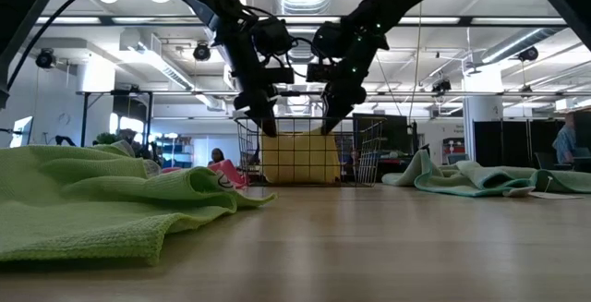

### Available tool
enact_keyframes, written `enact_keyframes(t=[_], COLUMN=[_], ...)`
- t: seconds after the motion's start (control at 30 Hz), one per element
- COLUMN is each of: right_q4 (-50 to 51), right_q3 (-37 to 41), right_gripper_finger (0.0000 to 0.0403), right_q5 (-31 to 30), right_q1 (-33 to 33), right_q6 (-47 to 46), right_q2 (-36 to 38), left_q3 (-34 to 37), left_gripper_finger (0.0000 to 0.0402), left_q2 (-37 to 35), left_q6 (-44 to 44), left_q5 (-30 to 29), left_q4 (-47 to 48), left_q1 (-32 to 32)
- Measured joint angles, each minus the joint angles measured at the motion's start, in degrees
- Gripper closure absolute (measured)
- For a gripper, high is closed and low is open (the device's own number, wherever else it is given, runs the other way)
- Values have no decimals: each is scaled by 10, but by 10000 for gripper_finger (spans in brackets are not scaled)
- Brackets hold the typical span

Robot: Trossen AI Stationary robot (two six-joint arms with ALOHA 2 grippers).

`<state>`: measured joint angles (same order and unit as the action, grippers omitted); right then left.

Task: Fold microfiber towels
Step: Put the yellow towel into the wire basket, then fold the green towel

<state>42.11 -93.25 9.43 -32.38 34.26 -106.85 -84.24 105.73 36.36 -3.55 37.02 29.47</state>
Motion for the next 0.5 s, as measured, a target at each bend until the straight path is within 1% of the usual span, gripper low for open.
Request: enact_keyframes(t=[0.3,0.4,0.5], right_q4=[5,16,19], right_q3=[0,0,-1], right_gripper_finger=[260,242,235], right_q5=[0,1,0], right_q1=[4,4,4], right_q6=[-44,-49,-59], right_q2=[5,17,33], left_q3=[0,-10,-23], left_gripper_finger=[274,259,256], left_q2=[0,-1,-9], left_q6=[-1,-15,-16], left_q5=[1,1,1], left_q4=[1,12,28], left_q1=[-12,-21,-26])
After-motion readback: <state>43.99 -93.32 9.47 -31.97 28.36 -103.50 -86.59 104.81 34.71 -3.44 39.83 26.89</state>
